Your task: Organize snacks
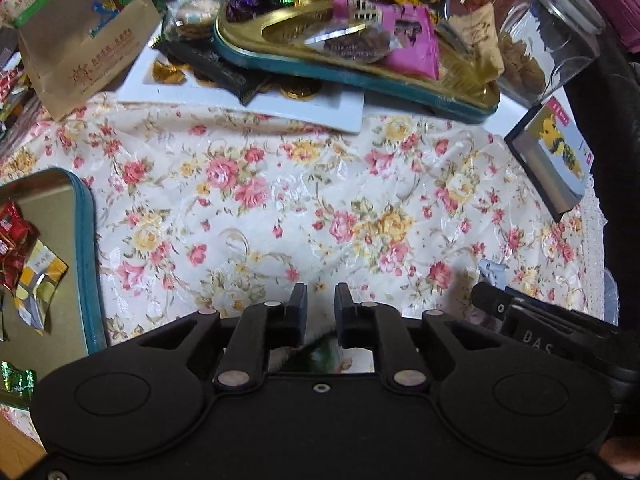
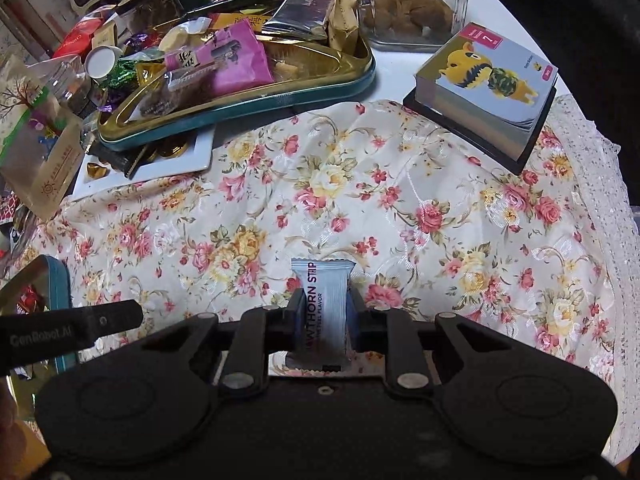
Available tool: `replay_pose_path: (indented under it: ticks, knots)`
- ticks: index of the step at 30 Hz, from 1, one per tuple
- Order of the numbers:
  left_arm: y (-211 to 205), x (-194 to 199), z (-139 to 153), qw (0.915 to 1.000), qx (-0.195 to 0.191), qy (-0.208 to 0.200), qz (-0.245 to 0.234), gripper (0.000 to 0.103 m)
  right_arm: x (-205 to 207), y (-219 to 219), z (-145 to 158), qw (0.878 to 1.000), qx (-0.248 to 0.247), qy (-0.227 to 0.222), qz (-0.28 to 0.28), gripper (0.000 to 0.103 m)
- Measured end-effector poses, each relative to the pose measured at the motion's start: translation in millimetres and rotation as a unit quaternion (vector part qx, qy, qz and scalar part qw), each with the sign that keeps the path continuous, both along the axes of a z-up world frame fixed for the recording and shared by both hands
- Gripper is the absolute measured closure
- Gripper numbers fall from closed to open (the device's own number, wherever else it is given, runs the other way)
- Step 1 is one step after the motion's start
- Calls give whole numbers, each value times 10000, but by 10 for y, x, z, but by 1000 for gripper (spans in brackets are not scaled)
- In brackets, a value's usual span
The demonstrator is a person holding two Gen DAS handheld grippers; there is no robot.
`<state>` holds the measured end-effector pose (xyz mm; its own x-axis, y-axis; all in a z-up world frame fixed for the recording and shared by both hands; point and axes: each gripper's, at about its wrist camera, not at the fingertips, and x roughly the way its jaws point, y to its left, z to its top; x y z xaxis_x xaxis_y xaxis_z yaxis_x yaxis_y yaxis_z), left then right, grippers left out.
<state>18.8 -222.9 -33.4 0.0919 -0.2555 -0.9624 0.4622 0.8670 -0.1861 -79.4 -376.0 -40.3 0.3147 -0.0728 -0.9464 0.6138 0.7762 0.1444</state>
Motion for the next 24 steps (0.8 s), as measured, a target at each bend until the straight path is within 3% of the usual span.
replay_pose_path:
  ticks: [4, 10, 24]
  knots:
    - [12, -80, -115, 9995, 152, 269, -11, 82, -2, 8, 8, 10000, -17, -16, 58, 80]
    - [69, -234, -90, 9994, 327, 46, 93, 81, 6, 8, 51, 9999, -3, -79, 88, 80]
    - [-93, -385, -235, 9975, 576, -276, -308, 73, -15, 45, 101, 9998, 17, -155, 134, 80]
